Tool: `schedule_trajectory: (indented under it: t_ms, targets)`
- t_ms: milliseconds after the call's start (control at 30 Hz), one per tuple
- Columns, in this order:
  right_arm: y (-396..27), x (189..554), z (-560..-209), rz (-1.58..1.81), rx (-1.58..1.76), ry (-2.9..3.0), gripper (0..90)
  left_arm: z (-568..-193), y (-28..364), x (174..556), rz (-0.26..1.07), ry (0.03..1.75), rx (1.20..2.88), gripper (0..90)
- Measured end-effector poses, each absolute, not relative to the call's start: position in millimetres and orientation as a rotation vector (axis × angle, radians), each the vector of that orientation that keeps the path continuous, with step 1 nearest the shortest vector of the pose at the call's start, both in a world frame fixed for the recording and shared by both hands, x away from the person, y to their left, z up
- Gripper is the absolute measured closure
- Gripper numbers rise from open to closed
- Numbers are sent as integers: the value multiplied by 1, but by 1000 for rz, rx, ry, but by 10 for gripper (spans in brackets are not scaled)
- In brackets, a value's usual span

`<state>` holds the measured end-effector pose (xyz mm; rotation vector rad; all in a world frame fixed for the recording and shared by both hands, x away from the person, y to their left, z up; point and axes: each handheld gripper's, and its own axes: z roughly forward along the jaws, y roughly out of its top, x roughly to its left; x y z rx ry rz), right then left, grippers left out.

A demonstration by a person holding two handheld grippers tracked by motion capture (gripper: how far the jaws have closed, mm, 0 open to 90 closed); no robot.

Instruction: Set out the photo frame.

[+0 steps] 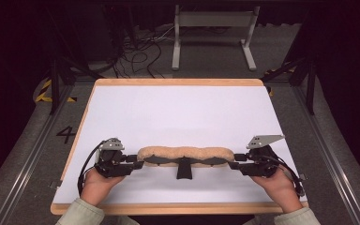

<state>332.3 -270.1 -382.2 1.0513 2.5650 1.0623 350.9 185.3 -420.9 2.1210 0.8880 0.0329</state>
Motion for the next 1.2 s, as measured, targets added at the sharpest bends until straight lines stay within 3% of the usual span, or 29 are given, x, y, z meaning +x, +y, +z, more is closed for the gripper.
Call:
schedule_trajectory:
  t_ms: [300, 400, 567, 733, 800, 967, 1200]
  targets:
    - [-274, 324, -381, 1063, 1030, 2593, 581, -423, 188, 347, 14, 862, 2160, 643]
    - [-277, 321, -380, 1075, 1004, 2555, 525, -425, 191, 346, 10, 879, 2181, 671]
    - [-281, 316, -381, 1035, 959, 2521, 523, -423, 199, 343, 44, 895, 2169, 716]
    - [-282, 314, -382, 1008, 931, 2534, 632, -418, 204, 342, 128, 897, 2117, 850]
    - [-284, 312, -382, 1022, 947, 2539, 722, -415, 207, 342, 195, 915, 2084, 896]
    - [-285, 311, -383, 1038, 942, 2553, 842, -415, 212, 345, 239, 942, 2017, 899]
    - [-277, 312, -389, 1015, 916, 2615, 893, -421, 205, 355, 261, 952, 1977, 898]
